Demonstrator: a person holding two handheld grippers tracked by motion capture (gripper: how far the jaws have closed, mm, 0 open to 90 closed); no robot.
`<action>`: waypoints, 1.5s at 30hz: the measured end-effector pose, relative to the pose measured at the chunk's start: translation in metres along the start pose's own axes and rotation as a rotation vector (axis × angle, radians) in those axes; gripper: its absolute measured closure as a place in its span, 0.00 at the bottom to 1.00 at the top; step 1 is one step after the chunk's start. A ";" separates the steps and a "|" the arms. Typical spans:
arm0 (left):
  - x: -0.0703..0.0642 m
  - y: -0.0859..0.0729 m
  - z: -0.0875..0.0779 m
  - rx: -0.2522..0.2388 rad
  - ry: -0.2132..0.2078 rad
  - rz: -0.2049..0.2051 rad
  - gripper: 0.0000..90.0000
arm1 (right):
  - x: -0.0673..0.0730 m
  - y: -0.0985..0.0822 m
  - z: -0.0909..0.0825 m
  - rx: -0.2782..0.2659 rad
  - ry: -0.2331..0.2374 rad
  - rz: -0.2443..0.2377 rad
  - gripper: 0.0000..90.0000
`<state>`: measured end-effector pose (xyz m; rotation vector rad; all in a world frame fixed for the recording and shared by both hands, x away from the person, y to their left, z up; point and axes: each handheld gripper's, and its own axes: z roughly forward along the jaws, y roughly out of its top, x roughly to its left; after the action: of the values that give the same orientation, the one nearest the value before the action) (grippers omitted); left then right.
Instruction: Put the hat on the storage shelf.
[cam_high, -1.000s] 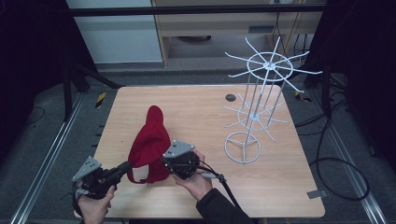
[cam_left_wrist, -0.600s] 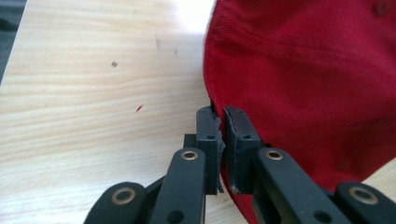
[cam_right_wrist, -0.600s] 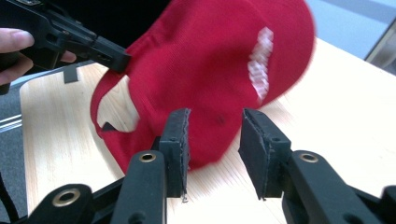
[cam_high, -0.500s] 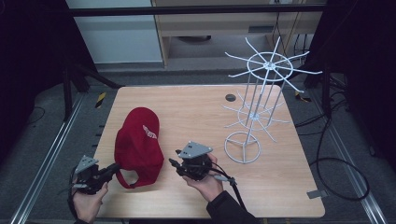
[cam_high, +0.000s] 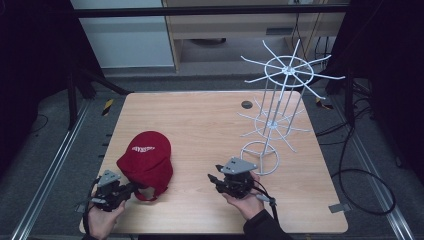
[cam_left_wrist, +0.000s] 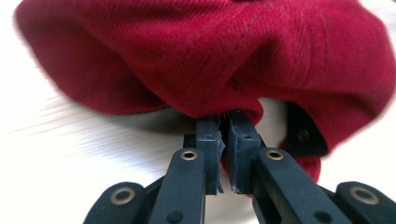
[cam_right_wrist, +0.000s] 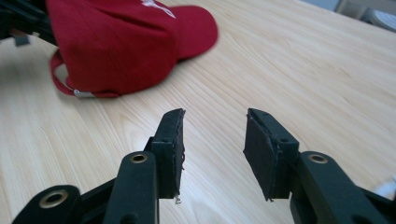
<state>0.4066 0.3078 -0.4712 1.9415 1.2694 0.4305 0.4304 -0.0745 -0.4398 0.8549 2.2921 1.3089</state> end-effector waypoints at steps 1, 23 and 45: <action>-0.004 0.000 0.000 -0.003 -0.015 0.012 0.93 | -0.003 -0.004 -0.003 0.005 -0.007 0.005 0.64; -0.008 0.018 -0.031 -0.195 0.022 0.191 0.38 | -0.028 -0.044 -0.038 0.042 -0.066 0.053 0.57; -0.031 0.054 0.022 -0.096 -0.160 0.197 0.96 | -0.042 -0.059 -0.055 0.061 -0.100 0.074 0.57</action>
<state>0.4411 0.2596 -0.4415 1.9847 0.9444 0.4174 0.4114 -0.1605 -0.4624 1.0109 2.2525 1.2038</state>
